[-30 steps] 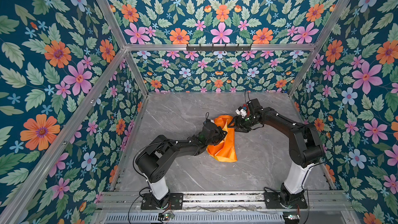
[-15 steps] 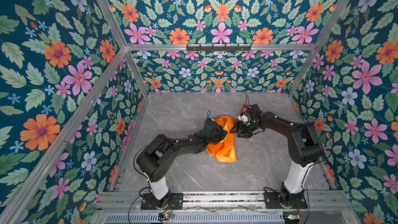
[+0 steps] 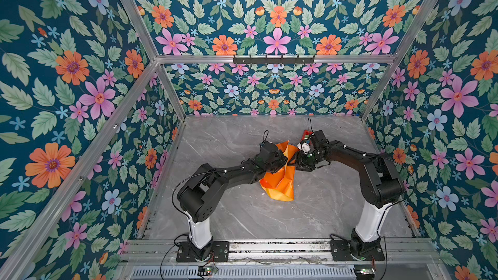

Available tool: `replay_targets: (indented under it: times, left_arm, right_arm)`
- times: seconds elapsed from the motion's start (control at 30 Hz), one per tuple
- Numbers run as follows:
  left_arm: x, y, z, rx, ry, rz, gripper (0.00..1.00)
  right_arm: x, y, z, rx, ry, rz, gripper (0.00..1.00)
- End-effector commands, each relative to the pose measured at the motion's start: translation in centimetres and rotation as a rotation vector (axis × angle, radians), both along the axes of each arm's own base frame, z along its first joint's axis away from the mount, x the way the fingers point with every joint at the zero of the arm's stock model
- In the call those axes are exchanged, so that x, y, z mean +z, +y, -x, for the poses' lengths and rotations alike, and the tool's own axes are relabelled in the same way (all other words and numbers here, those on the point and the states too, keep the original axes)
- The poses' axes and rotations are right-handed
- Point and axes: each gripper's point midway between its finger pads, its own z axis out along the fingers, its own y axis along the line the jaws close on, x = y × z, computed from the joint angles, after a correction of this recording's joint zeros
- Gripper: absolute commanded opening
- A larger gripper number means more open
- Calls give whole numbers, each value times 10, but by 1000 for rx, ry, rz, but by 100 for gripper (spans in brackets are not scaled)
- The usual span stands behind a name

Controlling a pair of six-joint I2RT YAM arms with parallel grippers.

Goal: Wrap the gift box in paper

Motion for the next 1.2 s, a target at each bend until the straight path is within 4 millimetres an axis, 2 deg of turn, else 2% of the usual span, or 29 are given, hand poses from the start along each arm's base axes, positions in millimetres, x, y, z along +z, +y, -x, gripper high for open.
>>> replay_targets:
  times: [0.0, 0.33, 0.43, 0.7, 0.77, 0.87, 1.07, 1.17]
  left_arm:
    - [23, -11, -8, -31, -74, 37, 0]
    - [-15, -13, 2, -51, -7, 7, 0]
    - [-23, -14, 5, -59, 7, -3, 3]
    - [-44, -4, 17, -63, 48, -34, 29]
    - [-47, -3, 20, -64, 54, -38, 33]
    - [-49, -1, 22, -66, 59, -41, 37]
    - [-50, -3, 22, -71, 60, -38, 44]
    - [-50, -4, 23, -75, 62, -38, 47]
  right_arm:
    - [-18, -12, 10, -6, 44, 96, 64]
    - [-15, -11, 5, -4, 38, 93, 64]
    - [-10, -9, 4, -3, 31, 84, 64]
    - [9, -1, -3, 0, 5, 24, 64]
    - [13, 0, -4, -1, 0, 20, 64]
    - [19, -9, -5, -22, -8, 26, 64]
    - [37, -42, -9, -126, -51, 27, 65]
    - [49, -46, -14, -168, -87, 0, 68]
